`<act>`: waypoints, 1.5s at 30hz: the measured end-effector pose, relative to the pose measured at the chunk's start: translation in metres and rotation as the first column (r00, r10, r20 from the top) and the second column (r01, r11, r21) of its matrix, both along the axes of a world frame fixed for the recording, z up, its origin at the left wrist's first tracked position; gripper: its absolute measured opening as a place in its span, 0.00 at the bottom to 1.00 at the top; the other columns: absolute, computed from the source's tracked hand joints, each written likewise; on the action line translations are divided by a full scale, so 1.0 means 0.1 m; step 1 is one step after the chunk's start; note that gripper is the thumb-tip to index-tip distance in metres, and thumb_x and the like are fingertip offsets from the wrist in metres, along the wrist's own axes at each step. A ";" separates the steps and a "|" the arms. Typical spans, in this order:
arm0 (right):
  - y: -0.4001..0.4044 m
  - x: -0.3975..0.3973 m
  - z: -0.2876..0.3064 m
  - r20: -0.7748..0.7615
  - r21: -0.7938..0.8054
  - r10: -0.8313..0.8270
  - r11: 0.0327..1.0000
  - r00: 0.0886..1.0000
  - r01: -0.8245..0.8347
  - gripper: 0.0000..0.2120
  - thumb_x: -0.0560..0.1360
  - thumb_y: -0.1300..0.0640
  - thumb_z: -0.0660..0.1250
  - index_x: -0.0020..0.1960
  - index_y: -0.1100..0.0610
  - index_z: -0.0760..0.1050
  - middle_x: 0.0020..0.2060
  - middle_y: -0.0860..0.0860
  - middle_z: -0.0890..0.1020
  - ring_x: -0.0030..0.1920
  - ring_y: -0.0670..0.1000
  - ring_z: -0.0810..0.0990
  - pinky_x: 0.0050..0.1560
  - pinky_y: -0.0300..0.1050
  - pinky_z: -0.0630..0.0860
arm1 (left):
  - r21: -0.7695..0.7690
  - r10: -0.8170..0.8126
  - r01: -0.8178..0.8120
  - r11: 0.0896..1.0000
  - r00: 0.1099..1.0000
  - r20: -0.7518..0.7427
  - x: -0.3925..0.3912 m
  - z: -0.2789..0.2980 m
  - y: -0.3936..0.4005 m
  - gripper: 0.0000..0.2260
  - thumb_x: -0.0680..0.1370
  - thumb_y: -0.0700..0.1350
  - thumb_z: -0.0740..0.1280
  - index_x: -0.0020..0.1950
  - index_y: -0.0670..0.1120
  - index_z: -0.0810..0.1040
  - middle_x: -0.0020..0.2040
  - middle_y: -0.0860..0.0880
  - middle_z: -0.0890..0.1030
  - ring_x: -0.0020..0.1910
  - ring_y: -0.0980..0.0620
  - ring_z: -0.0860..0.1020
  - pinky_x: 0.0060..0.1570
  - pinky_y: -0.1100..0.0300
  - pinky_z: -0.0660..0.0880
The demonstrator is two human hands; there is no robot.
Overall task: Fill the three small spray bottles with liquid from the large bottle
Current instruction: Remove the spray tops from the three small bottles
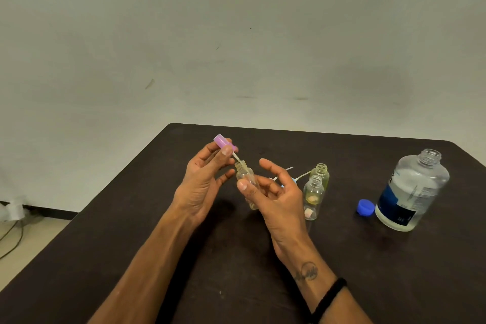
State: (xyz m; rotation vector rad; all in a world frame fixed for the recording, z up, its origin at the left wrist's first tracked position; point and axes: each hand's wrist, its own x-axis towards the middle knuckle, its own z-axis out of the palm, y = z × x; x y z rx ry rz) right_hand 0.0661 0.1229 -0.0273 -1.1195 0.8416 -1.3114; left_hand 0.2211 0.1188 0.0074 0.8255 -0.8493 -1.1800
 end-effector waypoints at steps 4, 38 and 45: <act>0.00 0.00 0.01 0.003 0.007 -0.003 1.000 1.000 0.003 0.32 0.70 0.59 0.83 0.71 0.49 0.76 0.54 0.53 0.89 0.57 0.51 0.88 0.58 0.54 0.85 | -0.002 0.013 -0.013 1.000 1.000 0.012 0.01 0.01 0.01 0.13 0.73 0.47 0.74 0.57 0.50 0.85 0.50 0.50 0.86 0.46 0.54 0.81 0.63 0.48 0.75; 0.09 0.07 -0.03 -0.243 -0.286 -0.198 0.950 0.950 0.125 0.23 0.73 0.58 0.82 0.65 0.46 0.81 0.51 0.42 0.88 0.54 0.45 0.87 0.58 0.45 0.84 | -0.062 0.436 -0.576 0.815 0.540 0.720 -0.03 -0.42 -0.23 0.14 0.76 0.57 0.76 0.43 0.48 0.80 0.36 0.52 0.83 0.37 0.53 0.83 0.42 0.53 0.82; 0.16 0.09 0.02 -0.243 -0.348 -0.356 0.900 0.902 0.262 0.20 0.72 0.54 0.81 0.62 0.45 0.82 0.53 0.36 0.86 0.58 0.42 0.85 0.58 0.49 0.83 | -0.090 0.295 -0.494 0.865 0.354 0.888 -0.14 -0.40 -0.43 0.08 0.77 0.49 0.76 0.45 0.53 0.77 0.38 0.57 0.80 0.37 0.59 0.79 0.36 0.59 0.76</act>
